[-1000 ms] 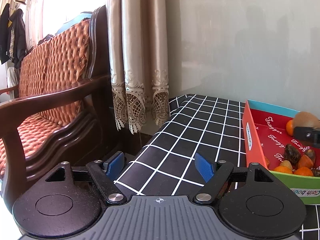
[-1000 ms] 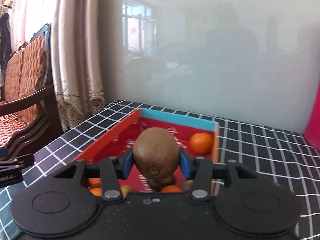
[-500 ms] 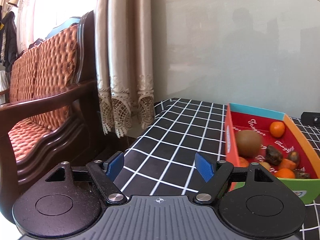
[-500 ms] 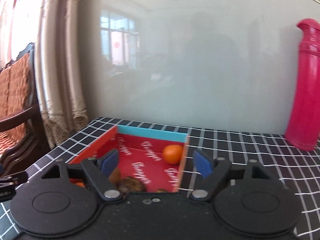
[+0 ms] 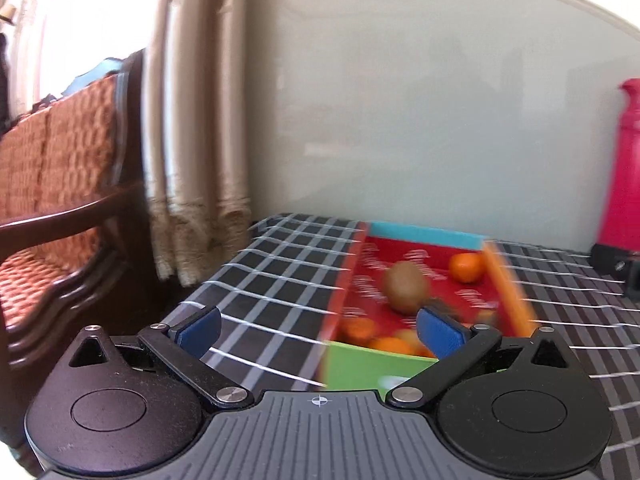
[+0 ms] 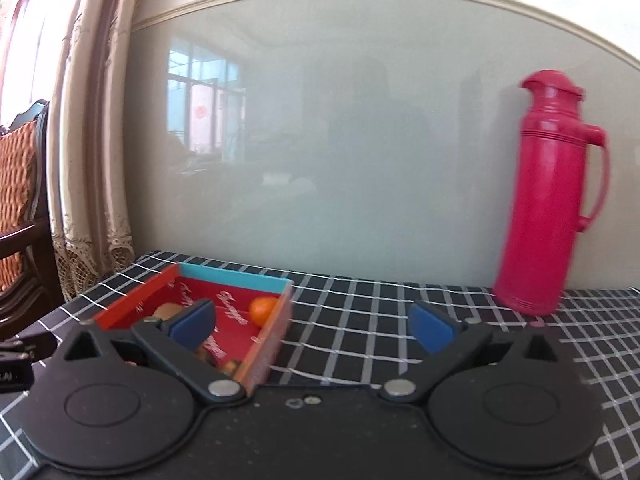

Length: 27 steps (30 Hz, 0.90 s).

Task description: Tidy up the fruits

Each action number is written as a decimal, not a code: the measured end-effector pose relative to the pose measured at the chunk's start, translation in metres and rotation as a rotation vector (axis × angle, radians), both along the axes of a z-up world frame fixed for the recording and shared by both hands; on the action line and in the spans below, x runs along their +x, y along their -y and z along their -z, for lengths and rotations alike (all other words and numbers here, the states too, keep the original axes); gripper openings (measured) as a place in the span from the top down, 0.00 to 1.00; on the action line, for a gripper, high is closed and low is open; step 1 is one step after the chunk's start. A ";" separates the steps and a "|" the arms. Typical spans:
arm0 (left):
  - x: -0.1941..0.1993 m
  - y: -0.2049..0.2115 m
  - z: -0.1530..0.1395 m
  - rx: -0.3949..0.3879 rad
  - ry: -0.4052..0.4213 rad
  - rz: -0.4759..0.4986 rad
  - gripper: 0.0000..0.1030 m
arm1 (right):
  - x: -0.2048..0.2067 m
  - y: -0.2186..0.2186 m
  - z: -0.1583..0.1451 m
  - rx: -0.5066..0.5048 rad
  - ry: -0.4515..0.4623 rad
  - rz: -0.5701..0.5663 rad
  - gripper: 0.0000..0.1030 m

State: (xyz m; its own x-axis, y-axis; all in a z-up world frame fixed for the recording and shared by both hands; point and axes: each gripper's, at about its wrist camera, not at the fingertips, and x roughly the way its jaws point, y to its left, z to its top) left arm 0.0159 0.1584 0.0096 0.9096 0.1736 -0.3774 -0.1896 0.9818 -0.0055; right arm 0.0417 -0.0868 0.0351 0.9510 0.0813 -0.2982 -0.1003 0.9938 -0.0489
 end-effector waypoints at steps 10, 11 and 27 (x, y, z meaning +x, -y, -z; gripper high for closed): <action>-0.057 0.066 -0.005 0.011 -0.002 0.113 0.00 | -0.079 0.060 -0.009 0.050 0.046 0.090 0.00; -0.061 0.072 -0.005 0.022 -0.009 0.109 0.00 | -0.084 0.064 -0.008 0.051 0.043 0.097 0.00; -0.082 0.100 -0.004 0.165 0.140 0.075 0.00 | -0.102 0.073 0.003 -0.019 0.052 0.115 0.00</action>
